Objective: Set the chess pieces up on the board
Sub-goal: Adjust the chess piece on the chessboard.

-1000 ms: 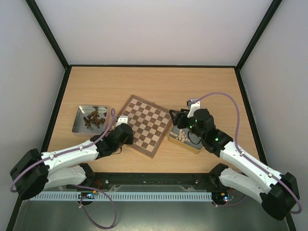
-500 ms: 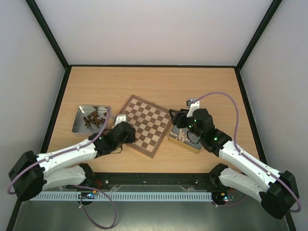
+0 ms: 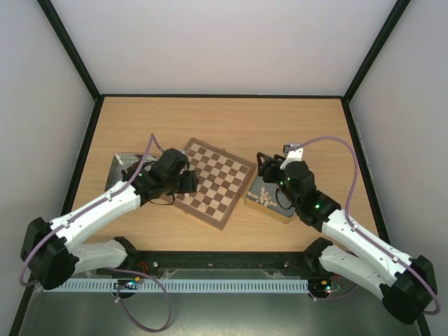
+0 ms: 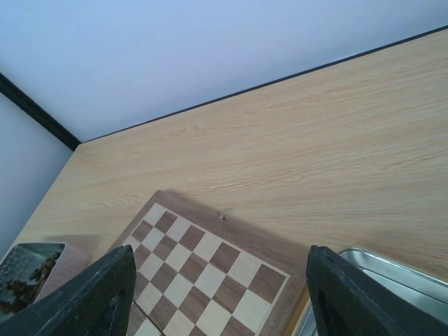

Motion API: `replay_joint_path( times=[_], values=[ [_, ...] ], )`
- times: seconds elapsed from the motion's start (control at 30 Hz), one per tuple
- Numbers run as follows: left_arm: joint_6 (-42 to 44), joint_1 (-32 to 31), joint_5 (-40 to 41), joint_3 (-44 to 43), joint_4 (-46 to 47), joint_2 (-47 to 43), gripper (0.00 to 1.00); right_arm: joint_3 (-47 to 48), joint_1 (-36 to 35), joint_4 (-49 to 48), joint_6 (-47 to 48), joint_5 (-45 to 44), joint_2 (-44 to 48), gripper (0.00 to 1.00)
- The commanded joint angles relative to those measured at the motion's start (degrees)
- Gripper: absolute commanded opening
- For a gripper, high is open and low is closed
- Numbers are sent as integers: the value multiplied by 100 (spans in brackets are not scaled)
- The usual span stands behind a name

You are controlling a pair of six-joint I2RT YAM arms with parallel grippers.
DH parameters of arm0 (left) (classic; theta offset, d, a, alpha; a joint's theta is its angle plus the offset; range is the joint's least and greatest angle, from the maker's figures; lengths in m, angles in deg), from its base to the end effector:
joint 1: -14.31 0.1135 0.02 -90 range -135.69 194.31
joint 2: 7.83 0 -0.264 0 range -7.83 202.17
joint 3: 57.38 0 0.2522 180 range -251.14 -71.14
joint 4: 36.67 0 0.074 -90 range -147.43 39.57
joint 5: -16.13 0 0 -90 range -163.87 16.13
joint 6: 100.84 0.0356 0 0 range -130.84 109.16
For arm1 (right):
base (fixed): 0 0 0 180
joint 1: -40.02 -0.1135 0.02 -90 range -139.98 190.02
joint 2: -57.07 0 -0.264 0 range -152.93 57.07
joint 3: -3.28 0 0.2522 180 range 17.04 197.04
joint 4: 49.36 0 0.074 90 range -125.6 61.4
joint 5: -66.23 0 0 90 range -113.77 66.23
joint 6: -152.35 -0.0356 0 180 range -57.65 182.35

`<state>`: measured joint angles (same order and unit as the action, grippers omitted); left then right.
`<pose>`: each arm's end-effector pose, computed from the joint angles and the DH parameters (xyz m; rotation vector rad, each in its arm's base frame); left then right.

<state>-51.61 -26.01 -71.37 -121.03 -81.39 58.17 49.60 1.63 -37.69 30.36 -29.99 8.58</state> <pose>0.1834 -0.1536 0.2641 -0.0310 2.4806 -0.5929 0.1617 0.1232 0.2755 -0.0250 1.8796 0.7646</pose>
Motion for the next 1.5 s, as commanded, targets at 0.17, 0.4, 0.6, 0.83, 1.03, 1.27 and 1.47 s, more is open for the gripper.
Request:
replay_joint_path(
  times=[0.17,0.4,0.6,0.83,1.03,1.27,1.47],
  values=[
    [538,109,-624,-108,-661,651,50,-224,-37,-248,-176,-514,-38,65],
    [639,133,-530,96,-482,894,44,-331,-37,-265,-239,-731,-26,62],
    [658,153,-431,207,-410,1090,37,-379,-37,-236,-311,-809,-45,61],
    [669,190,-418,259,-359,1141,31,-388,-37,-189,-350,-860,-47,61],
    [695,190,-600,306,-388,1113,26,-389,-37,-134,-384,-903,-38,61],
    [622,191,-887,355,-464,964,27,-395,-37,-125,-405,-915,-59,60],
    [547,190,-807,253,-619,823,30,-381,-37,-96,-553,-938,-47,60]
  ],
)
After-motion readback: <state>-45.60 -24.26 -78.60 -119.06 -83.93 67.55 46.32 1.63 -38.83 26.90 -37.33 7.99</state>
